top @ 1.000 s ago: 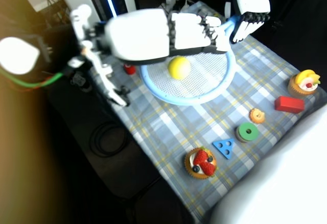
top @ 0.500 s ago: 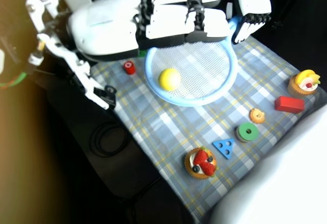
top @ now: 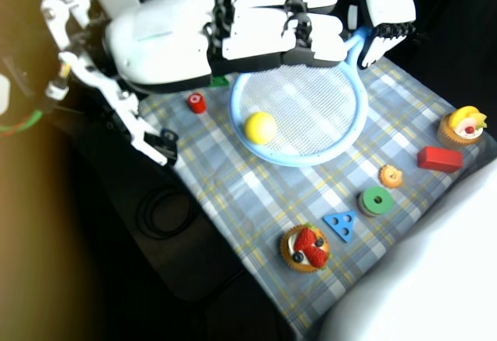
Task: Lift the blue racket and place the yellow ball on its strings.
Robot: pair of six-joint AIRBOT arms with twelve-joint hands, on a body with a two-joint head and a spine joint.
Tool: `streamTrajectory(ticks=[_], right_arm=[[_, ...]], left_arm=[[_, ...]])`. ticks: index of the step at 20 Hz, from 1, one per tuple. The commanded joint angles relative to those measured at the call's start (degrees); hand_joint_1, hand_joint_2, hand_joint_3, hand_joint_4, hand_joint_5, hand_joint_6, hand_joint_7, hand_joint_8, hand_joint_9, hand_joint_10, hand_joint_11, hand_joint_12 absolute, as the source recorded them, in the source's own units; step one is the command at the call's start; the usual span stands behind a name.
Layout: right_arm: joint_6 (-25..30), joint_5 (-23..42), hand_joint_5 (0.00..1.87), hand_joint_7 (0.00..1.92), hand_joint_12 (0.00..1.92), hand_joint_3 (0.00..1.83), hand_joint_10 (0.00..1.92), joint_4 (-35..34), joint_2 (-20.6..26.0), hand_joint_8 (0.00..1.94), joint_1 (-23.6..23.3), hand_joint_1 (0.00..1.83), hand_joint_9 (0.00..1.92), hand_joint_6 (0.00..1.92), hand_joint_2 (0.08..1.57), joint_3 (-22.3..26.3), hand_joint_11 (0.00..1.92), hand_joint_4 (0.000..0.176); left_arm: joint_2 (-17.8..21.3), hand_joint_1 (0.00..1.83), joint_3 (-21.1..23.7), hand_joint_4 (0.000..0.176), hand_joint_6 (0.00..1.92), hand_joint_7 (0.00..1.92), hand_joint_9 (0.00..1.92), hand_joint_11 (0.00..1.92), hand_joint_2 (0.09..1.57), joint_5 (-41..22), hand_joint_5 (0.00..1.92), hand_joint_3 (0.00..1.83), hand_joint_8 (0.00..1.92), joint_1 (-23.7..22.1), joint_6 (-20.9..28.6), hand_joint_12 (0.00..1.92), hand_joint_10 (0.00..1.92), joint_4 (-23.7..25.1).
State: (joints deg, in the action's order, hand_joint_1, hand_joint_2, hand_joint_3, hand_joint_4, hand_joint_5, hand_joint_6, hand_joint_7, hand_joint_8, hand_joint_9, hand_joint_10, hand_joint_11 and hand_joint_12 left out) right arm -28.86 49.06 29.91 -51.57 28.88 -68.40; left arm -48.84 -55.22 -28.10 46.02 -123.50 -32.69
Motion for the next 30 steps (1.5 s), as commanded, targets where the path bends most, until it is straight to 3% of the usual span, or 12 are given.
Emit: streamTrajectory(ticks=[1,2,3,5,8,10,12,13,15,18,22,30], right_arm=[[-0.3,5.8,0.13,0.27,0.39,0.01,0.0,-3.1,-0.1,0.0,-0.3,0.57,0.28,0.0,1.18,0.1,0.0,0.047],[-0.3,5.8,0.13,0.27,0.37,0.0,0.0,-3.2,-0.1,0.0,-0.2,0.55,0.24,0.0,1.18,0.1,0.0,0.064],[-0.3,5.8,0.12,0.27,0.33,0.0,0.0,-3.3,0.0,0.0,-0.1,0.55,0.23,0.0,1.17,0.1,0.0,0.068],[-0.3,5.8,0.13,0.26,0.31,0.0,0.01,-3.5,0.0,0.0,0.0,0.57,0.24,0.0,1.18,0.2,0.0,0.049],[-0.3,5.8,0.16,0.33,0.45,0.0,0.0,-3.9,0.3,0.0,0.4,0.48,0.31,0.0,1.17,0.2,0.02,0.048],[-0.3,5.8,0.17,0.36,0.47,0.0,0.0,-3.9,0.3,0.0,0.4,0.46,0.31,0.0,1.16,0.2,0.0,0.035],[-0.3,5.8,0.14,0.3,0.35,0.0,0.0,-3.9,0.2,0.0,0.4,0.54,0.25,0.0,1.17,0.2,0.0,0.041],[-0.3,5.8,0.14,0.28,0.36,0.0,0.0,-3.9,0.2,0.0,0.4,0.57,0.25,0.0,1.18,0.2,0.0,0.039],[-0.3,5.8,0.14,0.28,0.44,0.0,0.0,-4.0,0.3,0.0,0.5,0.56,0.26,0.0,1.19,0.2,0.0,0.034],[-0.3,5.8,0.14,0.28,0.46,0.0,0.0,-4.2,0.4,0.0,0.8,0.56,0.26,0.0,1.18,0.3,0.0,0.04],[-0.3,5.8,0.14,0.3,0.48,0.0,0.0,-4.2,0.4,0.0,0.9,0.57,0.28,0.0,1.19,0.3,0.0,0.021],[-0.3,5.8,0.14,0.34,0.46,0.0,0.0,-4.5,0.5,0.0,1.3,0.51,0.26,0.0,1.2,0.3,0.0,0.031]], left_arm=[[-0.3,1.73,-0.5,0.166,1.92,1.13,1.42,1.54,1.1,-5.5,0.85,0.0,1.92,-0.3,0.1,1.92,1.92,0.3],[-0.5,1.72,-0.7,0.161,1.92,1.16,1.44,1.56,1.09,-5.3,0.86,0.0,1.92,-0.3,-0.1,1.92,1.92,0.1],[-0.7,1.73,-0.9,0.166,1.92,1.16,1.44,1.56,1.09,-4.9,0.85,0.0,1.92,-0.3,-1.0,1.92,1.92,-0.5],[-1.0,1.7,-1.1,0.176,1.92,1.15,1.45,1.57,1.11,-4.5,0.86,0.0,1.92,-0.3,-2.1,1.92,1.92,-1.4],[-1.6,1.68,-1.7,0.176,1.92,1.13,1.43,1.55,1.1,-3.6,0.87,0.0,1.92,-0.4,-2.3,1.92,1.92,-1.6],[-1.9,1.65,-2.0,0.173,1.92,1.13,1.45,1.56,1.09,-2.7,0.86,0.0,1.92,-0.7,-3.2,1.92,1.92,-1.9],[-2.0,1.64,-2.0,0.174,1.92,1.13,1.45,1.58,1.11,-2.2,0.86,0.01,1.92,-0.9,-4.2,1.92,1.92,-2.0],[-2.0,1.67,-2.1,0.162,1.92,1.13,1.45,1.59,1.1,-2.0,0.86,0.0,1.92,-0.9,-4.4,1.92,1.92,-2.0],[-2.1,1.65,-2.1,0.159,1.92,1.13,1.46,1.6,1.11,-2.0,0.84,0.01,1.92,-0.9,-5.3,1.92,1.92,-2.7],[-2.6,1.68,-2.1,0.176,1.92,1.04,1.39,1.54,1.09,-2.0,0.77,0.0,1.92,-0.9,-9.1,1.92,1.92,-4.5],[-2.9,1.67,-2.1,0.176,1.92,1.03,1.37,1.52,1.11,-2.0,0.76,0.0,1.92,-0.8,-9.6,1.92,1.92,-5.0],[-2.9,1.63,-1.6,0.175,1.92,0.83,1.23,1.39,1.13,-2.7,0.64,0.01,1.92,-0.4,-11.8,1.92,1.92,-6.7]])
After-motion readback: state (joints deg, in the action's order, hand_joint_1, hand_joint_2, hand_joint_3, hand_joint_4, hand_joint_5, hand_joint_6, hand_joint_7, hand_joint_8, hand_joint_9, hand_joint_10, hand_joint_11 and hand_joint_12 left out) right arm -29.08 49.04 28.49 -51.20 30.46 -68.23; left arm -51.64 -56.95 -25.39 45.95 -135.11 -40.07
